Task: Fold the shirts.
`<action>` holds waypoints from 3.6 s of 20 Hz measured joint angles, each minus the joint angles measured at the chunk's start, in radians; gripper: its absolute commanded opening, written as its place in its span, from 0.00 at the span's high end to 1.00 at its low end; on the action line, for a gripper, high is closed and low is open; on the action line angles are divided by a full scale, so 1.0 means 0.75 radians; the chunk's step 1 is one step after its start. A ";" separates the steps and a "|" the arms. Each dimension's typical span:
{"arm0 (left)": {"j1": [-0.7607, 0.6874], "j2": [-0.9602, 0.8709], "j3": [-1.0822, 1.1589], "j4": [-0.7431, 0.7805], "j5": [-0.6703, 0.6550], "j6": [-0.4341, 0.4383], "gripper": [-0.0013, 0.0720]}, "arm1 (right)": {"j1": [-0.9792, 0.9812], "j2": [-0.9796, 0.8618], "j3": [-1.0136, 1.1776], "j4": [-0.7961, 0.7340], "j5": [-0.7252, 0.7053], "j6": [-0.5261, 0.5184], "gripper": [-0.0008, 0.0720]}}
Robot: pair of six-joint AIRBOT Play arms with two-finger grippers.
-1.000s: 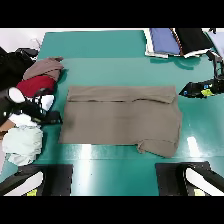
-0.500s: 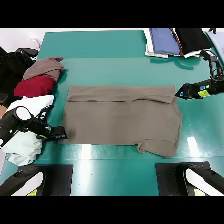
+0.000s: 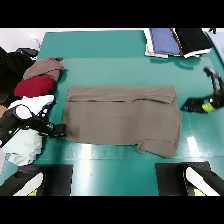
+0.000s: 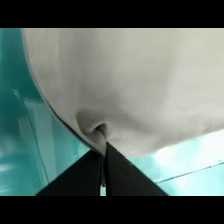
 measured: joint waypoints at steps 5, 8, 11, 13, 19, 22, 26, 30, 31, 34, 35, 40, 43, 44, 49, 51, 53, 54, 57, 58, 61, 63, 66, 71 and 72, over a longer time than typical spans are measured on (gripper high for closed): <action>-0.002 0.050 0.048 -0.017 0.013 0.001 0.94 | -0.253 0.056 -0.400 -0.023 0.083 -0.009 0.29; -0.002 0.058 0.055 -0.025 0.029 0.001 0.94 | -0.251 0.063 -0.545 -0.008 0.098 -0.015 0.33; -0.002 0.062 0.059 -0.030 0.036 0.003 0.94 | -0.164 0.039 -0.598 0.002 0.099 -0.008 0.40; -0.002 0.063 0.059 -0.031 0.039 0.006 0.94 | -0.090 -0.007 -0.604 0.011 0.099 0.004 0.61; -0.003 0.064 0.076 -0.018 -0.008 0.048 0.95 | 0.128 -0.090 -0.516 -0.012 0.083 0.002 0.97; -0.003 0.112 0.108 -0.004 -0.085 0.060 0.95 | 0.180 -0.022 -0.423 -0.074 0.147 -0.006 0.97; -0.003 0.247 0.123 0.001 -0.254 0.049 0.95 | 0.172 0.176 -0.313 -0.137 0.236 -0.010 0.97; -0.003 0.294 0.154 0.002 -0.306 0.036 0.95 | 0.113 0.275 -0.197 -0.158 0.243 -0.011 0.98; -0.003 0.279 0.173 0.002 -0.275 0.036 0.95 | 0.106 0.261 -0.156 -0.158 0.220 -0.011 0.98; -0.003 0.165 0.258 0.002 -0.147 0.041 0.94 | 0.094 0.133 -0.010 -0.158 0.120 -0.012 0.98; -0.003 0.101 0.298 0.002 -0.096 0.048 0.94 | 0.093 0.074 0.042 -0.157 0.079 -0.021 0.98; -0.004 -0.269 0.553 0.002 0.105 0.069 0.94 | 0.161 -0.307 0.359 -0.138 -0.103 -0.056 0.98; -0.004 -0.474 0.706 0.005 0.194 0.072 0.94 | 0.213 -0.521 0.546 -0.135 -0.164 -0.057 0.97; -0.004 -0.531 0.747 0.006 0.229 0.074 0.94 | 0.227 -0.588 0.606 -0.132 -0.179 -0.048 0.97; -0.003 -0.666 0.847 -0.005 0.393 0.076 0.31 | 0.229 -0.829 0.834 -0.053 -0.211 0.007 0.50; -0.001 -0.682 0.889 -0.009 0.401 0.075 0.32 | 0.185 -0.880 0.888 0.033 -0.212 0.011 0.48; 0.000 -0.689 0.945 -0.010 0.365 0.071 0.61 | 0.119 -0.907 0.915 0.132 -0.181 -0.006 0.41; 0.002 -0.691 0.975 -0.010 0.336 0.071 0.88 | 0.077 -0.916 0.922 0.170 -0.149 -0.020 0.29; 0.002 -0.694 1.032 -0.023 0.257 0.072 0.94 | -0.044 -0.928 0.881 0.241 -0.039 -0.054 0.23; -0.002 -0.694 1.043 -0.035 0.239 0.072 0.94 | -0.080 -0.931 0.844 0.249 -0.024 -0.062 0.20; -0.041 -0.695 1.058 -0.056 0.198 0.073 0.94 | -0.171 -0.936 0.680 0.312 -0.016 -0.114 0.20; -0.094 -0.697 1.063 -0.065 0.191 0.073 0.94 | -0.210 -0.943 0.560 0.380 -0.065 -0.166 0.20; -0.188 -0.705 1.065 -0.070 0.200 0.070 0.94 | -0.232 -0.977 0.443 0.481 -0.116 -0.223 0.22; -0.356 -0.754 1.066 -0.079 0.247 0.043 0.95 | -0.198 -1.040 0.373 0.613 -0.153 -0.302 0.97; -0.389 -0.771 1.067 -0.087 0.277 0.040 0.94 | -0.183 -1.037 0.371 0.621 -0.164 -0.319 0.97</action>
